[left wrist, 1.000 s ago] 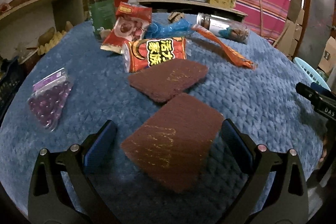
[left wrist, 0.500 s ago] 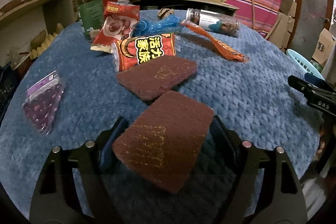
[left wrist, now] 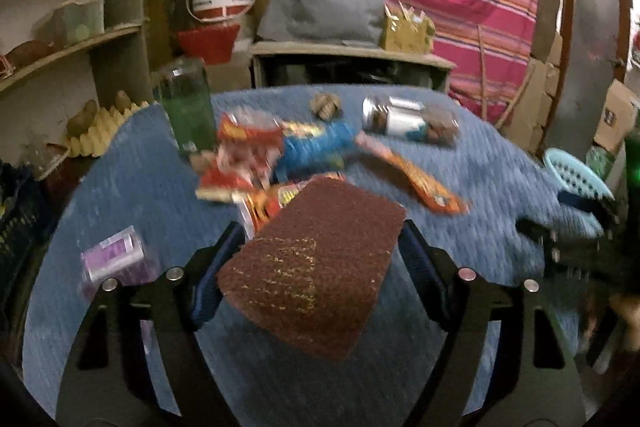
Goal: Collect trash
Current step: 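Grasp the long orange snack bag with the right tool while the left tool holds the pad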
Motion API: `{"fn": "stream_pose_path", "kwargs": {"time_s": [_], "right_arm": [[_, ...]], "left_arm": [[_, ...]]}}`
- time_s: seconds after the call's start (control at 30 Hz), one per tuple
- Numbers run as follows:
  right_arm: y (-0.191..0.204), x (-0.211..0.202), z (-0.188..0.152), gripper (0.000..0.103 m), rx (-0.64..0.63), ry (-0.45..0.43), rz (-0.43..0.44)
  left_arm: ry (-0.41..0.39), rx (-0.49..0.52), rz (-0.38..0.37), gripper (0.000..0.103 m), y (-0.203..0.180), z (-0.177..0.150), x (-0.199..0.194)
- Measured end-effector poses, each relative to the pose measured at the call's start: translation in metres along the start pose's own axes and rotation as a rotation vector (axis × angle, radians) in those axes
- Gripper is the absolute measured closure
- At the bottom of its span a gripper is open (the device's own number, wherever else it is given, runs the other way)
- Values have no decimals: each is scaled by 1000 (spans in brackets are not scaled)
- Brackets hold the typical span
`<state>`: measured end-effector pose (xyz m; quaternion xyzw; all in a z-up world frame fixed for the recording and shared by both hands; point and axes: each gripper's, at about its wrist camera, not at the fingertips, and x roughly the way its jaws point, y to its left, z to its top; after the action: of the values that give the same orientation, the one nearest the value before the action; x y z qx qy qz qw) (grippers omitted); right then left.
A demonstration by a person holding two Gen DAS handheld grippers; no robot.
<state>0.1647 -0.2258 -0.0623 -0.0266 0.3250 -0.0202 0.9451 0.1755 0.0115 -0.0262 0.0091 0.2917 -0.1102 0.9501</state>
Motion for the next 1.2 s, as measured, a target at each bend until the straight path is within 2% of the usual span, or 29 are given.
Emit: {"fn": "stream_pose_path", "kwargs": {"time_s": [0.13,0.23,0.37,0.5,0.53,0.6,0.67,0.73,0.9,0.97,1.2], "right_arm": [[15,3,12,8,-35,-9,-2],[34,13,23,8,-81,8,13],[57,32,35,8,-122,42,37],[68,56,43,9,-124,91,67],[69,63,44,11,-116,112,76],[71,70,44,24,-108,133,104],[73,75,44,51,-116,159,130],[74,80,42,61,-114,187,170],[68,72,41,70,-108,168,201],[65,65,40,77,-121,151,194],[38,39,38,83,-122,109,179]], "left_arm": [[-30,-18,37,26,11,14,10],[-18,-76,51,26,25,14,19],[-9,-79,141,26,38,15,28],[-2,-133,131,26,54,14,29],[-1,-130,141,26,54,13,29],[4,-124,158,26,55,12,31],[11,-125,154,26,55,12,34],[16,-117,155,26,53,11,37],[11,-80,158,26,43,9,38],[12,-65,154,26,38,8,38],[21,-44,132,26,20,2,35]]}}
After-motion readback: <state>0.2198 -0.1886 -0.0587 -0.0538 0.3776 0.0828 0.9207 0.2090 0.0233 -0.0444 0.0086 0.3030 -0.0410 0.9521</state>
